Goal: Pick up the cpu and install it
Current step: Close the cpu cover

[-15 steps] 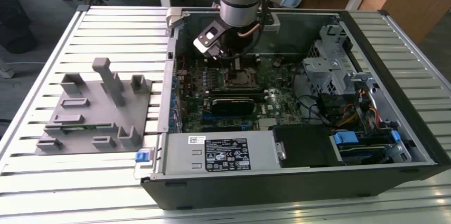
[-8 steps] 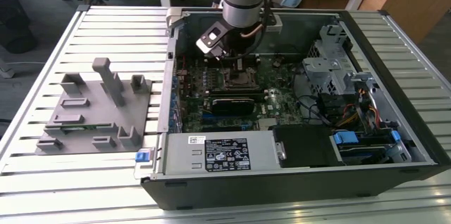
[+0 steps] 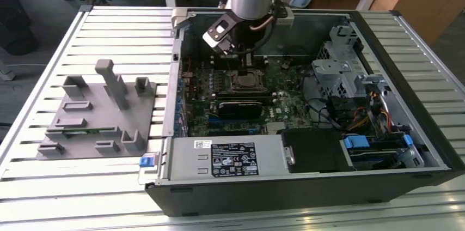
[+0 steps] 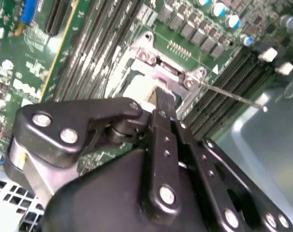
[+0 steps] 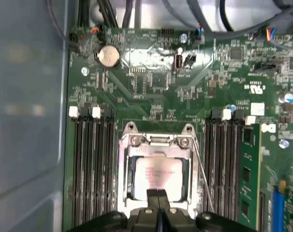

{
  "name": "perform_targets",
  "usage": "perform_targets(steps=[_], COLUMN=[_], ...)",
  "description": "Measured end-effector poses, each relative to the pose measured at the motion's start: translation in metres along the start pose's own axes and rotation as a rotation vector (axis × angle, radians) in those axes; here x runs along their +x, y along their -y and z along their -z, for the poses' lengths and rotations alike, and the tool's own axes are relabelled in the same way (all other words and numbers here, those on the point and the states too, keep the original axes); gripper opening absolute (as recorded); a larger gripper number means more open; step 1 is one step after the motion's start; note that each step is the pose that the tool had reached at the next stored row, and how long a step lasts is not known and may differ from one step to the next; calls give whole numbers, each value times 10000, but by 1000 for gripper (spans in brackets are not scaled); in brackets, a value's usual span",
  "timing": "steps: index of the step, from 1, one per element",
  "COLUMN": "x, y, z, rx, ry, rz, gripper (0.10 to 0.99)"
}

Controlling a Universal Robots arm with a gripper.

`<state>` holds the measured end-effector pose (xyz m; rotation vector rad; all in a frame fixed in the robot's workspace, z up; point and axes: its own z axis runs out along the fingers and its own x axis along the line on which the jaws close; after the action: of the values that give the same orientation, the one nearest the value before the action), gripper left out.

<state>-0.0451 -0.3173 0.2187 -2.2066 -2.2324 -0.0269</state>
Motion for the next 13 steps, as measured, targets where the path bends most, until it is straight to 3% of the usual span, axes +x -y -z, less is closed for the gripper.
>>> perform_targets(steps=[13], x=[1], y=[-106], z=[-3], rx=[1], ry=[1], rz=[3], gripper=[106])
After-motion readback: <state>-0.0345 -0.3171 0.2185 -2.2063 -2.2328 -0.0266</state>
